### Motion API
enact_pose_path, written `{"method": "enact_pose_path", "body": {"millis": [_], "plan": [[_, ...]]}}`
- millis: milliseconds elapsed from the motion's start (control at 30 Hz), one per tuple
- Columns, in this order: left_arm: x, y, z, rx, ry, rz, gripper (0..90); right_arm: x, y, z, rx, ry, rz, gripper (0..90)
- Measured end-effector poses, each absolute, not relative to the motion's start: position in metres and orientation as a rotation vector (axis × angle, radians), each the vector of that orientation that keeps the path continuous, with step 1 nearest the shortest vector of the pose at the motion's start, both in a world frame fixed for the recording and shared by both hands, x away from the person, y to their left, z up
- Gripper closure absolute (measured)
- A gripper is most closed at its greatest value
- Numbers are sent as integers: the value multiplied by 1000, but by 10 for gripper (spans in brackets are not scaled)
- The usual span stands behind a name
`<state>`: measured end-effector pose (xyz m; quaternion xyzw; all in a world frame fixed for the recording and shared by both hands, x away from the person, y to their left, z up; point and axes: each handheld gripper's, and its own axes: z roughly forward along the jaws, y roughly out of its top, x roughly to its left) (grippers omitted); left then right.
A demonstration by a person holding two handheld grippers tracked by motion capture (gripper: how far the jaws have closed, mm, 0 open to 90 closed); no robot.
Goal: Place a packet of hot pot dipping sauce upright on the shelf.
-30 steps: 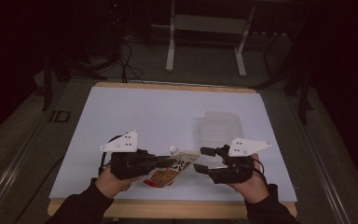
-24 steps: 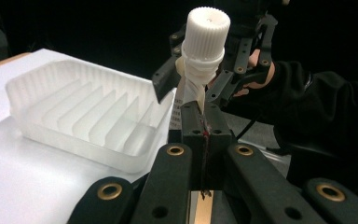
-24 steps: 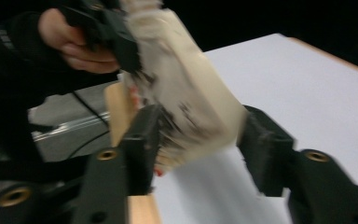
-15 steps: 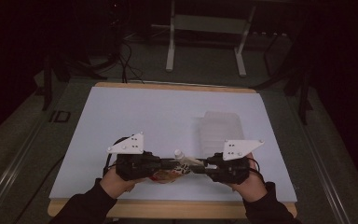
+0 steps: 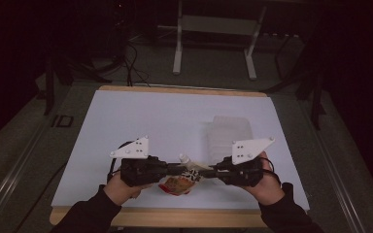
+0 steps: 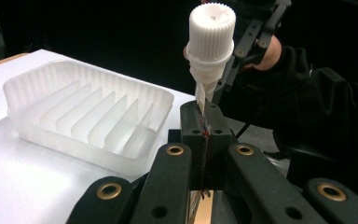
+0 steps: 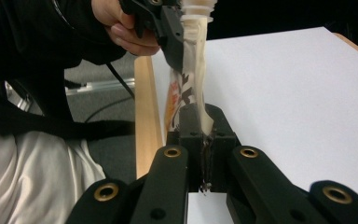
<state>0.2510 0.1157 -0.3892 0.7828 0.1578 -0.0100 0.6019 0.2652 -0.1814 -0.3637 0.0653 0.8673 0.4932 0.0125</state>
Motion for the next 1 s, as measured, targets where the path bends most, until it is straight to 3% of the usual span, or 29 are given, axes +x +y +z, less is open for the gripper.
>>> {"method": "enact_pose_path", "body": {"millis": [200, 333, 367, 433, 500, 933, 1000], "plan": [[251, 116, -387, 1797, 362, -12, 888, 271, -180, -350, 165, 2722, 1498, 885], [251, 118, -386, 1786, 367, 12, 820, 275, -181, -341, 154, 2713, 1487, 888], [251, 120, -386, 1772, 376, 16, 769, 277, -182, -339, 146, 2716, 1490, 889], [251, 123, -385, 1756, 386, 22, 750, 282, -184, -334, 150, 2714, 1479, 890], [250, 127, -384, 1753, 408, 43, 647, 286, -186, -330, 139, 2712, 1462, 891], [247, 148, -405, 1793, 518, 74, 340, 300, -209, -292, 61, 2647, 1431, 890], [246, 150, -409, 1806, 524, 71, 250, 301, -213, -287, 57, 2624, 1414, 890]]}}
